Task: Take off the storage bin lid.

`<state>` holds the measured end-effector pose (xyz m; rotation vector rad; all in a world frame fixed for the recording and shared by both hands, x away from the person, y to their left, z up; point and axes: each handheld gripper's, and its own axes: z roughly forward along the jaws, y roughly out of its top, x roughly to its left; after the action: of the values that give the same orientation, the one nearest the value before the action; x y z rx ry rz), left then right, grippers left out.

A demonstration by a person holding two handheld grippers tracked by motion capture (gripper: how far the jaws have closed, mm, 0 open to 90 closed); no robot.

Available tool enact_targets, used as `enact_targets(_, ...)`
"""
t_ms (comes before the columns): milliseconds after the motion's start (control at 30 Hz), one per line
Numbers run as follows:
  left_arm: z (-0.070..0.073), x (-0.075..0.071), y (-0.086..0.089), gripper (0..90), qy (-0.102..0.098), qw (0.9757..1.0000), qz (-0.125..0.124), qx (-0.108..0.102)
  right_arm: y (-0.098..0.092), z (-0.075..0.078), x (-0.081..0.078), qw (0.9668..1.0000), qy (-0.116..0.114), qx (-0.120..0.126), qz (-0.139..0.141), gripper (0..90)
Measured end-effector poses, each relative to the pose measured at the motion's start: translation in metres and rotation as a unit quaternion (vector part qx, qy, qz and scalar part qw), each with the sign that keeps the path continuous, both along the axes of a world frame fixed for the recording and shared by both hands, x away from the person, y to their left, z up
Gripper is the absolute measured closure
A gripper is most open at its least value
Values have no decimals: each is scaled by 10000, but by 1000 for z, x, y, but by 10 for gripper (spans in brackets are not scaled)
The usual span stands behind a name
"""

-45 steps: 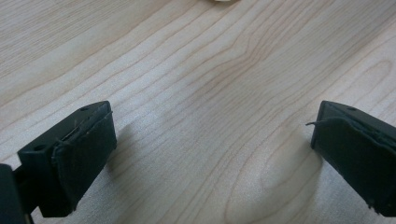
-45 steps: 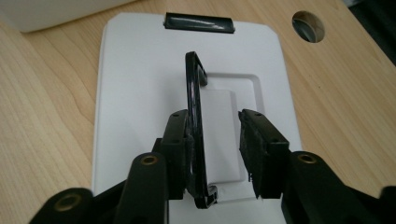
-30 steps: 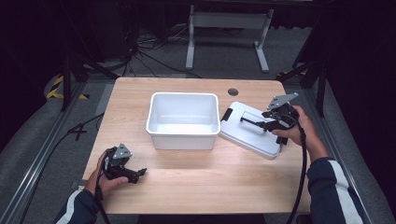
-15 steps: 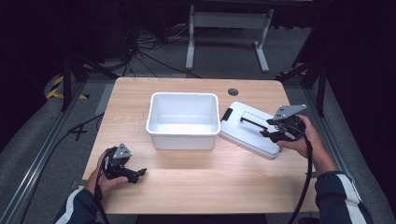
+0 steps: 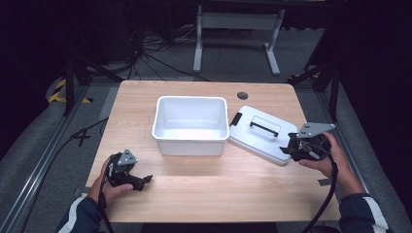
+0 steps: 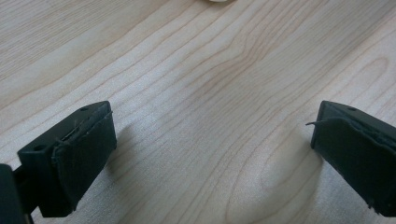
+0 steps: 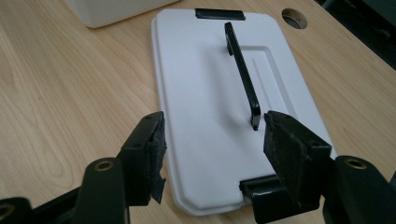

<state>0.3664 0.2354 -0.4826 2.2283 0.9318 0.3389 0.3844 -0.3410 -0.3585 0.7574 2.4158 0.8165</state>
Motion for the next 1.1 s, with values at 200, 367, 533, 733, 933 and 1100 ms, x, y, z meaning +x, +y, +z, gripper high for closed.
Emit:
enact_targets(200,0,0,0,5,1,10000,-1,3,-7,-9,-12,10000,-39,55,7,375)
enact_targets(367,0,0,0,5,1,10000,0,0,-15,-20,-22,9998,-62,176,10,340)
enact_targets(533,0,0,0,5,0,10000,0,0,-23,-35,-30,9995,-110,279,-108,286)
enact_targets(733,0,0,0,5,3,10000,9,10,-33,-51,-38,9989,-48,440,-151,286)
enact_targets(933,0,0,0,4,8,10000,-15,6,-41,-69,-43,9982,64,500,-334,277)
enact_targets(1100,0,0,0,3,7,10000,-16,0,-47,-84,-45,9961,149,694,-515,261)
